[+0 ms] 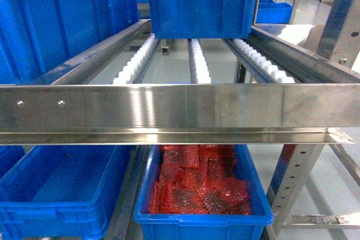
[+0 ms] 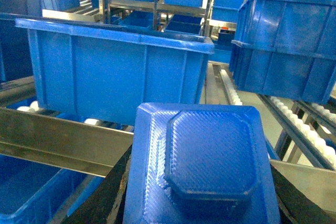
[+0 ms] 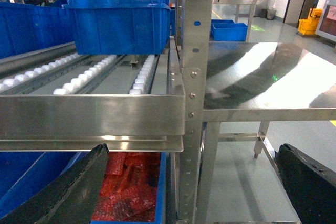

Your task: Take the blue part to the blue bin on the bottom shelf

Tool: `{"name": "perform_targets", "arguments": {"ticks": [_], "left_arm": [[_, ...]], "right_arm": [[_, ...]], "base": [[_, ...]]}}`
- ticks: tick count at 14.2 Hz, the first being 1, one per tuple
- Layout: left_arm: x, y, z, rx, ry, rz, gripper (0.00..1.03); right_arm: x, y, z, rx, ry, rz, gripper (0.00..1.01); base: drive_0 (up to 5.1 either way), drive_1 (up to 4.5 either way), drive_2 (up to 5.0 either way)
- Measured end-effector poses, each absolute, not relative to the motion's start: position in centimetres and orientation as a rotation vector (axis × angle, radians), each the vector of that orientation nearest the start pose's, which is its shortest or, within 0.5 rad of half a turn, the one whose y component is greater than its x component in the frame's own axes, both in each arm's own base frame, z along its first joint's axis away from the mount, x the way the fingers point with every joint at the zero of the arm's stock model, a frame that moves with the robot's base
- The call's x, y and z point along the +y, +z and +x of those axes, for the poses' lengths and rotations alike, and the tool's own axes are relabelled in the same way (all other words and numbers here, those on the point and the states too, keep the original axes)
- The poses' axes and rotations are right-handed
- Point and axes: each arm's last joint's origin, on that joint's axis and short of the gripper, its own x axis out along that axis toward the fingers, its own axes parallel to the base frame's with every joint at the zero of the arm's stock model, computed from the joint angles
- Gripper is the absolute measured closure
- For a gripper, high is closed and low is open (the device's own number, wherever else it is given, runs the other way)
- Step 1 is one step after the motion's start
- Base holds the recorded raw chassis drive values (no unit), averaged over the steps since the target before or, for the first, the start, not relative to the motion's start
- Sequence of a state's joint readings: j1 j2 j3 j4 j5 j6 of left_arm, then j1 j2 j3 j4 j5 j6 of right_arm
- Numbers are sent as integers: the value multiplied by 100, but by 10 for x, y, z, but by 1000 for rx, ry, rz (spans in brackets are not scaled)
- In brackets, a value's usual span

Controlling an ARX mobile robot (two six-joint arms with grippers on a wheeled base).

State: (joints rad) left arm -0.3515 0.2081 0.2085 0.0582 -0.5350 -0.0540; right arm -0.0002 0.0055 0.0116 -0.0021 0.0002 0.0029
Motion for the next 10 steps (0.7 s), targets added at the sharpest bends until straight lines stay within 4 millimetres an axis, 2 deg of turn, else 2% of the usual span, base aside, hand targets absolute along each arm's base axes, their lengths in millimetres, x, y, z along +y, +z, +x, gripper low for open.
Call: {"name": "perform_targets", "arguments": {"ticks": [4,10], "left_arm": [[-20,224,98,-60,182,-80,60],[-20,224,98,-61,186,-82,60]], "right_arm": [[0,167,97,-1,0,2,3],[0,167,97,-2,3,3,3]], "base": [[-500,232,232],[-12,-12,-12]]}}
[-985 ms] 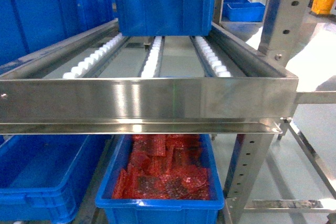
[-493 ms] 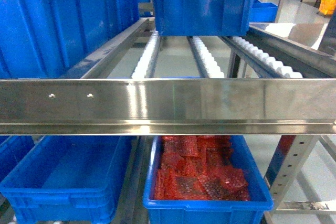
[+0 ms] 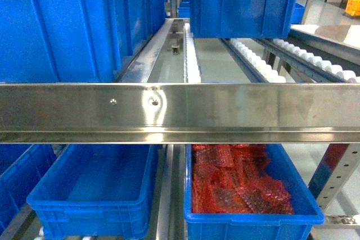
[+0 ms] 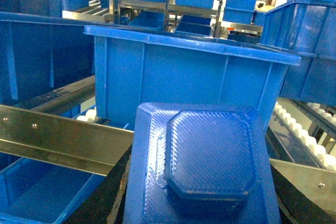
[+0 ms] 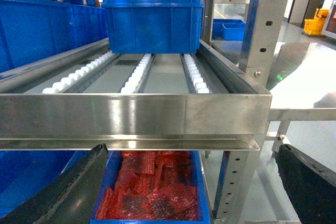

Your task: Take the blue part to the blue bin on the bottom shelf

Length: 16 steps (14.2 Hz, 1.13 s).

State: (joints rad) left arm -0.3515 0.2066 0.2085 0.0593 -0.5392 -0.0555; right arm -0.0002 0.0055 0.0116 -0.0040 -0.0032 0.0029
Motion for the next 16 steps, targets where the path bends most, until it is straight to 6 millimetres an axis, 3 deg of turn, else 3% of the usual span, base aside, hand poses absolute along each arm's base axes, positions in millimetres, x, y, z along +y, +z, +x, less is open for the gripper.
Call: {"name": "perform_targets", "arguments": {"ticks": [16], "left_arm": [[-20,224,98,-62,186,-83,60]], "right_arm": [[0,167,97,-3,2,3,3]], "base": [[-3,-3,-3]]}}
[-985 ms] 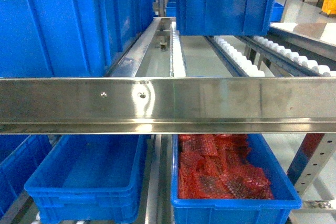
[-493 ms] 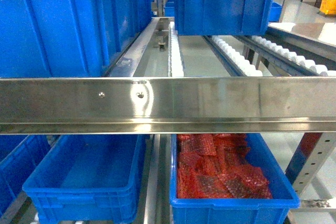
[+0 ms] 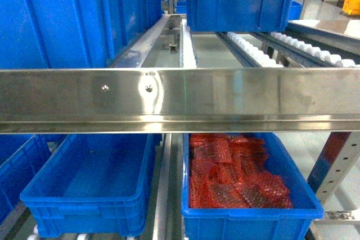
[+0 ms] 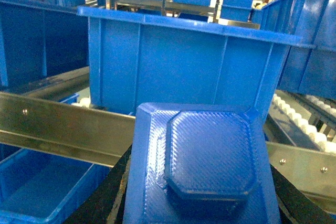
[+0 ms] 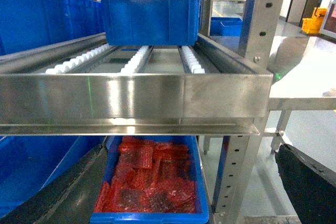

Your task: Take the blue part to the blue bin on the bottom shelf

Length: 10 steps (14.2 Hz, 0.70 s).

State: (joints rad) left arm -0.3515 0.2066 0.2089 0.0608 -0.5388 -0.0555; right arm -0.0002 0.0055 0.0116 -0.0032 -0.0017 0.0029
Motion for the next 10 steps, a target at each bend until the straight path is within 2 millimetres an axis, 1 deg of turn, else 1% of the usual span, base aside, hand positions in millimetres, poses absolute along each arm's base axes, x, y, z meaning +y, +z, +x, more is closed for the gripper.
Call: {"name": "perform_targets", "arguments": {"ticks": [10], "left_arm": [[-20,224,98,-60,185,-82,60]], "right_arm": [[0,167,97,-1,0,3,3]], "base": [[0,0,0]]}}
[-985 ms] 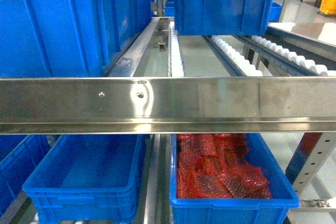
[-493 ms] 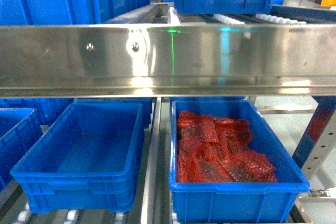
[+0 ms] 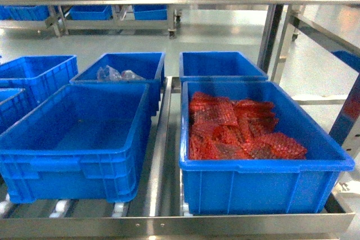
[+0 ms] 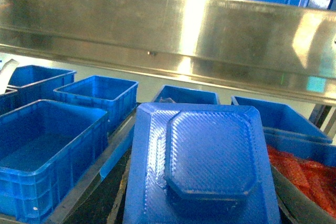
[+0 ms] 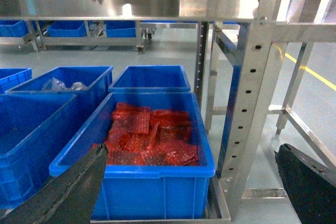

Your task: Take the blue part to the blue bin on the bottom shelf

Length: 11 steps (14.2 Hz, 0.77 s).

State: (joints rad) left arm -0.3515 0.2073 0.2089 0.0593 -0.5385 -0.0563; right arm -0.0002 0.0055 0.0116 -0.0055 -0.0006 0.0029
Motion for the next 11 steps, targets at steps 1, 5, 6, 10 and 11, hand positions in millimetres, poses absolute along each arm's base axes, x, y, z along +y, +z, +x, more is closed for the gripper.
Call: {"name": "perform_targets", "arguments": {"ticks": [1,5,6,10,11], "left_arm": [[-20,224,98,-61,186,-82,60],[-20,224,98,-61,186,-83,60],[-20,224,98,-60,185,-82,60],[-20,224,98,-61,186,-83,60],[-20,224,98,-61,185,-82,60]], "right_arm": [[0,167,97,-2,0,2,3],[0,167,97,-2,0,1,3],[0,167,97,-2,0,2,3],[0,167,97,-1,0,1,3],[0,167,97,-1,0,2,3]], "base": [[0,0,0],[0,0,0],[0,0,0],[0,0,0],[0,0,0]]}}
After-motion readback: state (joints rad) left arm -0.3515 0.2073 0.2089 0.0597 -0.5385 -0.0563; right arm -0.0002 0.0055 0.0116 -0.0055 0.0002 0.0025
